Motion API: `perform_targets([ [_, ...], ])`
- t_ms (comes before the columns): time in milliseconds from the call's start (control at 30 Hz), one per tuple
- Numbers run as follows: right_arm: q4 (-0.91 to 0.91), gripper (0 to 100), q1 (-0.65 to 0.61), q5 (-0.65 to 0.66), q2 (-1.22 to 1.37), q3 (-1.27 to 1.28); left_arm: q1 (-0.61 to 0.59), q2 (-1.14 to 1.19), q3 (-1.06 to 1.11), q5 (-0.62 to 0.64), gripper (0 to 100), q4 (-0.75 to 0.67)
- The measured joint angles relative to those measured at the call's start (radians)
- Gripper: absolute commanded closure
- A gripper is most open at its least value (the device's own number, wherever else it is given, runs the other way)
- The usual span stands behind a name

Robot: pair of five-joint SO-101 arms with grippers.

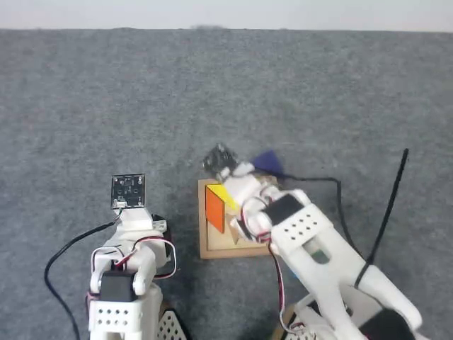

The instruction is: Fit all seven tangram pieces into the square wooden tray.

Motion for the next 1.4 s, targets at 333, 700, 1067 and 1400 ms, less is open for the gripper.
perform_targets([
  [333,-0.041,79.0,-0.002,0.012,0.115,0.064,0.0,0.0,0.0,0.0,99,0.0],
  [700,-0.051,79.0,0.003,0.012,0.302,-0.106,0.0,0.0,0.0,0.0,99,0.0],
  [1067,0.028,79.0,0.0,0.012,0.216,-0.118,0.0,0.0,0.0,0.0,99,0.0],
  [1400,0.029,94.8,-0.072,0.014,0.169,-0.015,0.0,0.0,0.0,0.0,99,0.0],
])
